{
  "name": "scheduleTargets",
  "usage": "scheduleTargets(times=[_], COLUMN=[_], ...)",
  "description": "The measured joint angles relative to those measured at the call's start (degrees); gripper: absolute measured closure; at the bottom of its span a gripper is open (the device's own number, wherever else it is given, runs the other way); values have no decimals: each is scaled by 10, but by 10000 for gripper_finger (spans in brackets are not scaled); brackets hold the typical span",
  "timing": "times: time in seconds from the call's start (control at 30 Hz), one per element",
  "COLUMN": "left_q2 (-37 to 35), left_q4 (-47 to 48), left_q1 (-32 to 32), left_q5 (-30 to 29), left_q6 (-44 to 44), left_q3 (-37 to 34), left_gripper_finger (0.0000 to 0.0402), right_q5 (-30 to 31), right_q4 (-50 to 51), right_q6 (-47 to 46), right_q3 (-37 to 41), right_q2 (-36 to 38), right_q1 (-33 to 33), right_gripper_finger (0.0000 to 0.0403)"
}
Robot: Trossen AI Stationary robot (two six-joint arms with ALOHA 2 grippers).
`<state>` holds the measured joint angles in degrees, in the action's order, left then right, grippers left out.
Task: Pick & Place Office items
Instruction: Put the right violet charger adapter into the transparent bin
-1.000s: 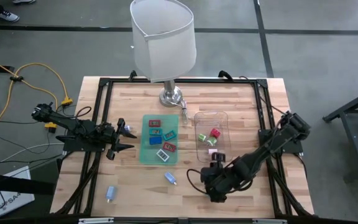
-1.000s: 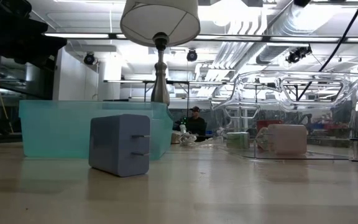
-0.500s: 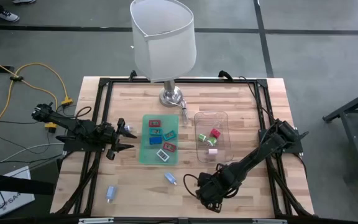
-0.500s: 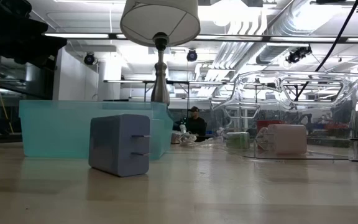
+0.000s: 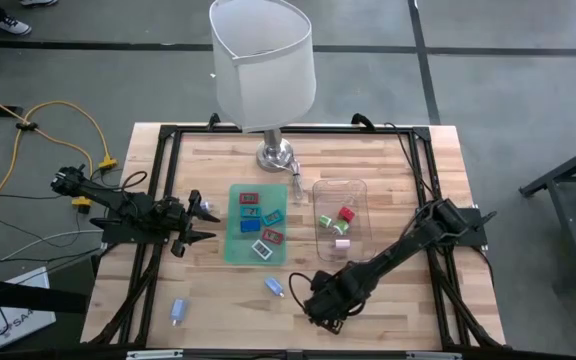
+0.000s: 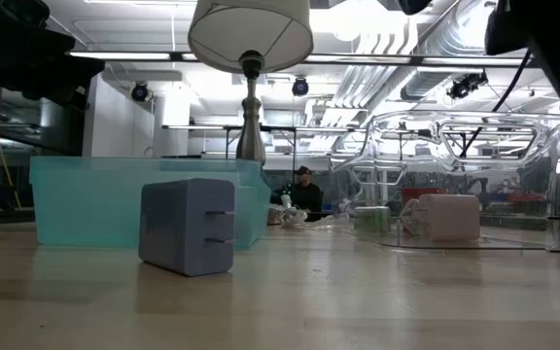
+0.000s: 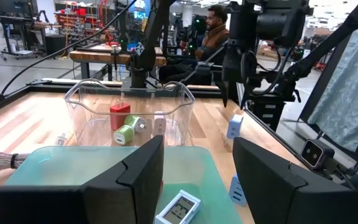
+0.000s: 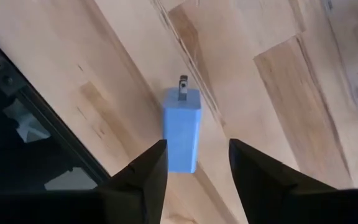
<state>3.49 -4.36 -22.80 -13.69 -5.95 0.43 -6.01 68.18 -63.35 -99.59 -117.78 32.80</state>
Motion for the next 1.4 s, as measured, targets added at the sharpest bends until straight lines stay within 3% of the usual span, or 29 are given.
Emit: scheduleTargets(times=[0.47, 1.4], left_q2=[0, 0], left_q4=[0, 0], left_q1=[0, 0], left_q5=[0, 0], left_q6=[0, 0], left_q3=[0, 0], left_gripper_finger=[216, 216], right_q5=[-20, 14], right_q4=[-32, -17], right_q6=[-46, -53], right_q3=[0, 0], right_q2=[-24, -36], right_q1=[17, 30], right_gripper_finger=[231, 231])
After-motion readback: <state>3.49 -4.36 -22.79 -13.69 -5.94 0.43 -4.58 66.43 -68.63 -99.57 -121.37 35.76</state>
